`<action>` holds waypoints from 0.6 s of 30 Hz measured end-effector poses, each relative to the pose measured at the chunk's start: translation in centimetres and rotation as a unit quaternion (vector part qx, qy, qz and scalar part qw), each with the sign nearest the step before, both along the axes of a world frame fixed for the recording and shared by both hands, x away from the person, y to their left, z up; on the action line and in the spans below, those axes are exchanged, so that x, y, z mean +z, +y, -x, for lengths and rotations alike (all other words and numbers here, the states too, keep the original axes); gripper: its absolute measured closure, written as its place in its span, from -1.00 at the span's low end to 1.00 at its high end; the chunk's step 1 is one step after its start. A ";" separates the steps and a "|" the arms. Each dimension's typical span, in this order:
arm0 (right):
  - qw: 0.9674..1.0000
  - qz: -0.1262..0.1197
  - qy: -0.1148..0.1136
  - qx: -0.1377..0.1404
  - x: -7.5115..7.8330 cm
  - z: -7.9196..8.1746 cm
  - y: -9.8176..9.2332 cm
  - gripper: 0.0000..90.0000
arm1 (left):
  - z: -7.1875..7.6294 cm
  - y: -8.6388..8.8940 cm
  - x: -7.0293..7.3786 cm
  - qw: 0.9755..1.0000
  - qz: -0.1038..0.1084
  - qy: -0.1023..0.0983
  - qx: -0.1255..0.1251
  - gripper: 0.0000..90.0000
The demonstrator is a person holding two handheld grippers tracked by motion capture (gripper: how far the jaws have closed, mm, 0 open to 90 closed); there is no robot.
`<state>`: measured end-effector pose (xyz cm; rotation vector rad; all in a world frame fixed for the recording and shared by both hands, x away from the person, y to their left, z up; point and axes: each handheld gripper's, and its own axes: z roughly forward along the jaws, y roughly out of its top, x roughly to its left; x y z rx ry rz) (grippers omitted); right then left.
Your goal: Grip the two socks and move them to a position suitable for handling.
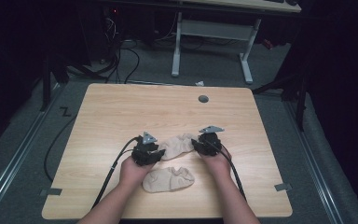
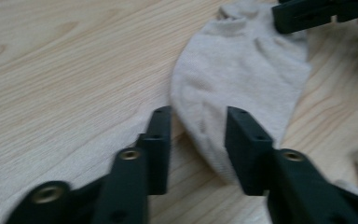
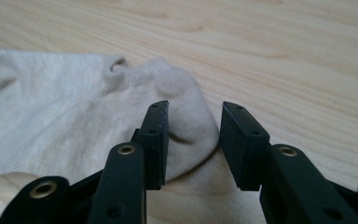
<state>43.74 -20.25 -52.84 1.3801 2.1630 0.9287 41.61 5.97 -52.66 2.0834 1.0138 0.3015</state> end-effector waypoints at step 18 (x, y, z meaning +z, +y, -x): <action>0.995 -0.008 -0.071 0.075 3.9 5.5 1.9 0.90 | 3.2 4.3 3.8 0.998 0.021 -0.061 0.001 0.93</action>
